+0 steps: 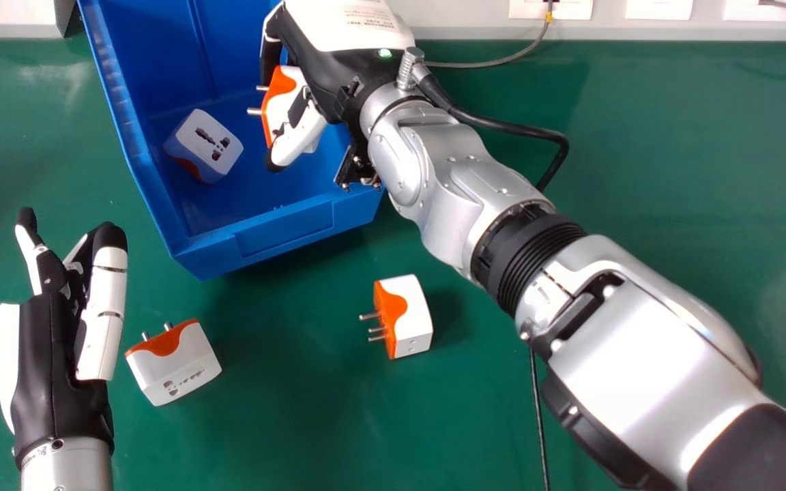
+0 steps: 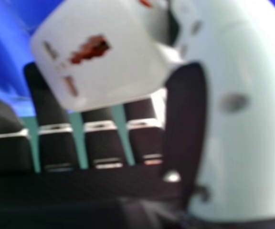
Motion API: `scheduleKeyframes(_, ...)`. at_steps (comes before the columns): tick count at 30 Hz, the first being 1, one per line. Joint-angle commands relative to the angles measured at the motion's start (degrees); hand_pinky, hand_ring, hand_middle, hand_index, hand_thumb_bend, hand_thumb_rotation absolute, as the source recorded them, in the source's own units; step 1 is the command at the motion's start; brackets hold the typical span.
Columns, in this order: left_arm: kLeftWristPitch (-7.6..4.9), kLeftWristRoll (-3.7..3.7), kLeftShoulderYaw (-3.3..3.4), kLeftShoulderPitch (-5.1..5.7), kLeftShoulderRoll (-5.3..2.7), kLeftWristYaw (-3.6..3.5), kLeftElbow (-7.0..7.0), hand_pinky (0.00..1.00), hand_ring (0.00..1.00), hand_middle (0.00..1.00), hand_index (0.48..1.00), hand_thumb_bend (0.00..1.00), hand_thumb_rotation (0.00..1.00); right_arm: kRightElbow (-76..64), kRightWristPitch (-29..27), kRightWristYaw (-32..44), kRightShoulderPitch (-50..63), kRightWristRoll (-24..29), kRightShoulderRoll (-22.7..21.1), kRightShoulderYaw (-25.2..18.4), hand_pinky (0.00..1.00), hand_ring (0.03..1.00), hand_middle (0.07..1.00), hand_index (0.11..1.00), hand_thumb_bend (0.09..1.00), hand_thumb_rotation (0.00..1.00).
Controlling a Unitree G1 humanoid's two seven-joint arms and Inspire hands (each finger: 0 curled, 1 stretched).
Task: Pick all objects and put in blue box
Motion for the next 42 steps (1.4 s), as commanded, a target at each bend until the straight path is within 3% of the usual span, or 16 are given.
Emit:
scheduleKeyframes(1,-0.32,0.52,-0.13,-0.23,-0.11,0.34,-1.56,0.83,0.9,0.87,0.891,0.49,0.82,-0.59,-0.93,-0.87,-3.14,0.74,7.17,0.08,0.23,0.351,0.447,0.532,0.504,0.0)
scheduleKeyframes(12,0.75,1.67,-1.0,-1.29,-0.14,0.8,-1.52,0.82,0.89,0.87,0.891,0.49,0.82,-1.28,-10.58,-2.69,-1.01,0.63,5.68,0.99,0.26,0.375,0.459,0.525,0.507,0.0)
scheduleKeyframes(21,-0.59,1.7,-0.94,-2.76,0.24,0.86,1.34,0.83,0.9,0.87,0.893,0.5,0.82,-0.77,-12.13,-4.34,-0.61,-3.16,4.15,5.36,0.3,0.405,0.469,0.509,0.51,0.0)
scheduleKeyframes(25,-0.65,1.93,-0.91,-3.19,0.16,1.02,1.84,0.83,0.9,0.87,0.894,0.51,0.82,-0.73,-11.42,-3.33,-0.54,-3.78,3.83,6.45,0.33,0.424,0.476,0.503,0.51,0.01)
scheduleKeyframes(27,-0.63,2.02,-0.96,-3.24,0.15,1.08,1.8,0.83,0.9,0.87,0.893,0.52,0.82,-0.84,-11.4,-3.07,-0.37,-3.45,3.73,6.43,0.48,0.59,0.637,0.644,0.518,0.23)
scheduleKeyframes(29,-0.48,2.0,-1.03,-3.3,0.15,1.11,1.59,0.83,0.9,0.87,0.892,0.53,0.82,-0.88,-11.24,-2.69,-0.17,-2.92,3.73,6.12,0.6,0.718,0.764,0.76,0.522,0.38)
scheduleKeyframes(39,-0.48,1.35,-0.82,-3.66,0.47,0.69,1.95,0.84,0.9,0.87,0.892,0.53,0.83,-1.0,-10.06,-3.06,0.32,-2.05,3.78,5.53,0.8,0.906,0.923,0.921,0.531,0.56)
scheduleKeyframes(42,-0.43,1.45,-0.91,-3.71,0.51,0.59,1.85,0.84,0.91,0.87,0.892,0.53,0.83,-1.1,-9.81,-3.51,0.5,-2.05,3.79,5.53,0.84,0.94,0.951,0.95,0.53,0.59)
